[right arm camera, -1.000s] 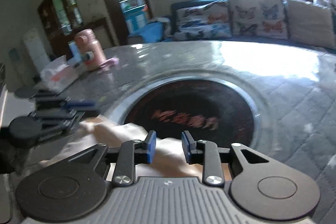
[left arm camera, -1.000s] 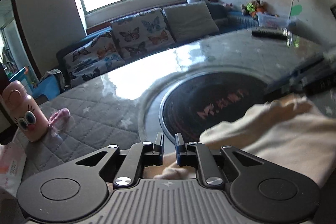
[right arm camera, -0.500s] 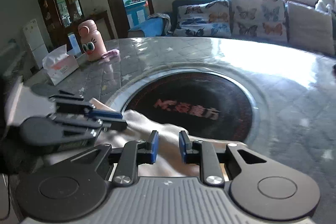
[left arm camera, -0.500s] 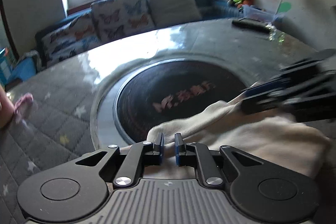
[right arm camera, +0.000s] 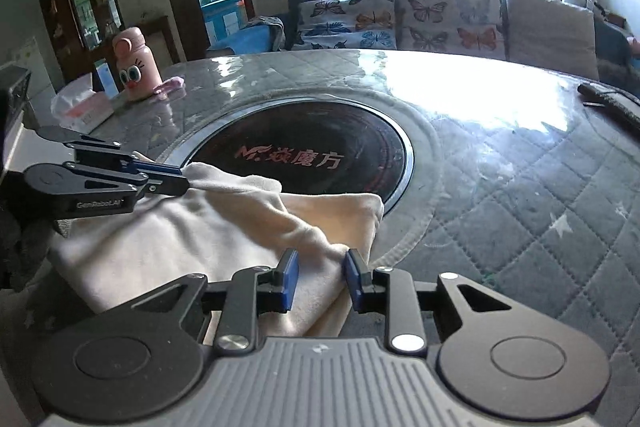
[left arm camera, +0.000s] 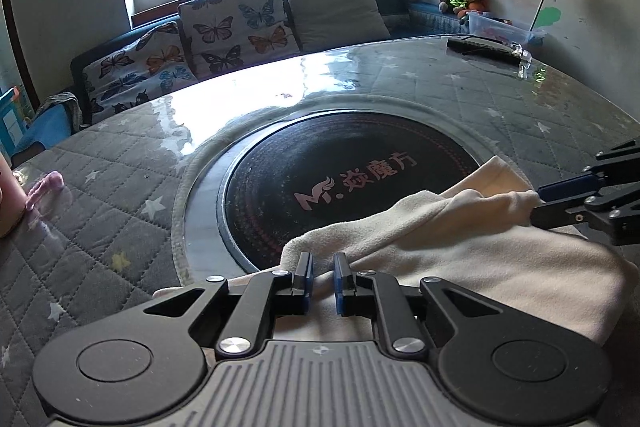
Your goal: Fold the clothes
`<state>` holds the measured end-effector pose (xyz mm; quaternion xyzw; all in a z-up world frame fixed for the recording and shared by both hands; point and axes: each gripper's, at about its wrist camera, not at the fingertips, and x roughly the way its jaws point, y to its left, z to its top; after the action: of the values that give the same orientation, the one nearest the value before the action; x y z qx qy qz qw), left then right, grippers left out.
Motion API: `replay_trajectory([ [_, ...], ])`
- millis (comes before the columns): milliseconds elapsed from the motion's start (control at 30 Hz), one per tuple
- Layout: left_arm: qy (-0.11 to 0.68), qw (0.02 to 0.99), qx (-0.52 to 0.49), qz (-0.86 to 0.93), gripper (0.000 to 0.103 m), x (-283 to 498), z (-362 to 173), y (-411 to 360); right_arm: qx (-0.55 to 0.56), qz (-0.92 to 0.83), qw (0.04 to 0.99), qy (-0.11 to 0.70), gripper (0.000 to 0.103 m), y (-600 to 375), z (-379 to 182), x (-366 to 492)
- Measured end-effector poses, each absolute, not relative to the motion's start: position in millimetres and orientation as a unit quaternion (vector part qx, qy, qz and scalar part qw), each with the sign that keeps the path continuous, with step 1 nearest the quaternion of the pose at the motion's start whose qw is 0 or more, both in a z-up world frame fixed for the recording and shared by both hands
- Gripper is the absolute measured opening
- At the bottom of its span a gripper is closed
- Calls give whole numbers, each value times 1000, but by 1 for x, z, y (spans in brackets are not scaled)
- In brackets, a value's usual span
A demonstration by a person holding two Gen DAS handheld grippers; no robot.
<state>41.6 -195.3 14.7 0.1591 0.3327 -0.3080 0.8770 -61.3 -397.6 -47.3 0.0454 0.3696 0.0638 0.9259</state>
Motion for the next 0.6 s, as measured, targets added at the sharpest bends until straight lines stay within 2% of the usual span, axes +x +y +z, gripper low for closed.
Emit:
replay_trajectory([
  [300,329,881,151,-305,13,42,12,-195,15,60,930,363,25,-390,-54,-54],
  [333,329,881,149,-305,13,42,12,-194,15,62,930,363,22,-391,-54,-54],
  [367,329,882,148,-305,13,42,12,-194,11,61,930,362,10,-390,-54,-55],
  [400,329,882,147,-305,13,42,12,-194,4,56,932,359,8,-388,-52,-56],
  [600,325,884,141,-304,13,41,10,-192,-28,31,933,358,9,-381,-53,-61],
])
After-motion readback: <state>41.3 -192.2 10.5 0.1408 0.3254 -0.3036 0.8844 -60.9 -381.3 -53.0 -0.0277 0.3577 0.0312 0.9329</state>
